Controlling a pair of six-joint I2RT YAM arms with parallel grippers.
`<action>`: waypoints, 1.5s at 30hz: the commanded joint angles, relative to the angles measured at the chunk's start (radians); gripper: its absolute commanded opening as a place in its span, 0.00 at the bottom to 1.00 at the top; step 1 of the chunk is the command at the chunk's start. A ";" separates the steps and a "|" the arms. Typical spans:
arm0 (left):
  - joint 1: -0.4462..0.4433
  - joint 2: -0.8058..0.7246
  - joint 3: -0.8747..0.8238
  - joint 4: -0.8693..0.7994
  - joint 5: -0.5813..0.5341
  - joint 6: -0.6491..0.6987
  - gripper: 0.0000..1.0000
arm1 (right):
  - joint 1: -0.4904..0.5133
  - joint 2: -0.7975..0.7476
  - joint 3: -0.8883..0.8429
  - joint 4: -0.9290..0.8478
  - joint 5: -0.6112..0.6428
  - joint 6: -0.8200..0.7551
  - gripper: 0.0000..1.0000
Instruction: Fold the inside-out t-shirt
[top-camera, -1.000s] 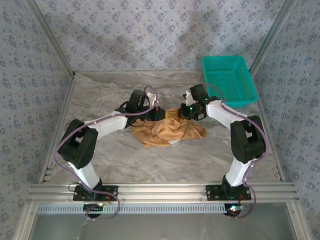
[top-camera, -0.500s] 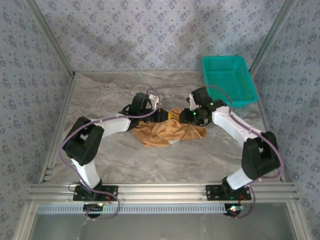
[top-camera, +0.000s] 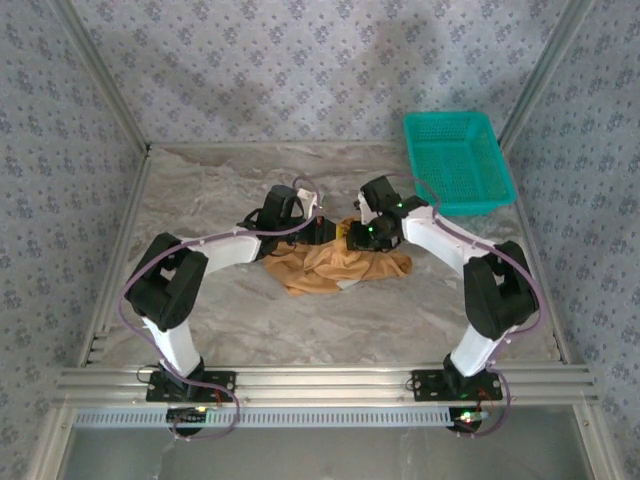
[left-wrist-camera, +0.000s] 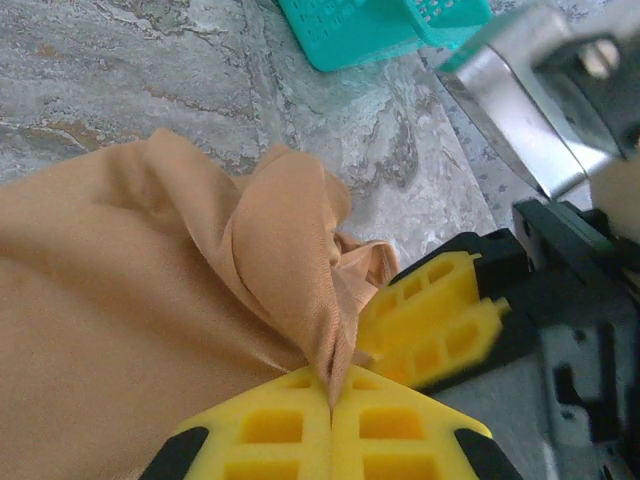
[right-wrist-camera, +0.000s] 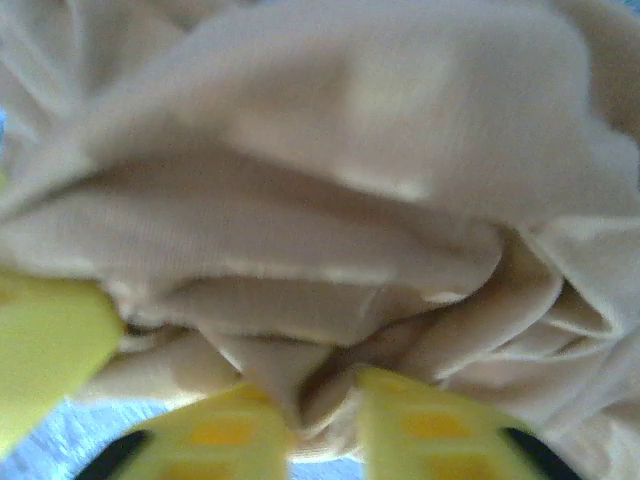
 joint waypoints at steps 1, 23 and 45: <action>-0.003 -0.015 0.039 -0.033 -0.003 0.026 0.00 | 0.003 -0.005 0.065 -0.025 0.046 -0.032 0.02; 0.056 0.007 0.048 -0.020 -0.123 -0.075 0.00 | 0.138 -0.445 -0.480 0.200 0.169 0.165 0.06; 0.037 -0.045 -0.016 -0.027 -0.178 -0.058 0.00 | 0.023 -0.045 -0.067 0.154 0.070 0.297 0.00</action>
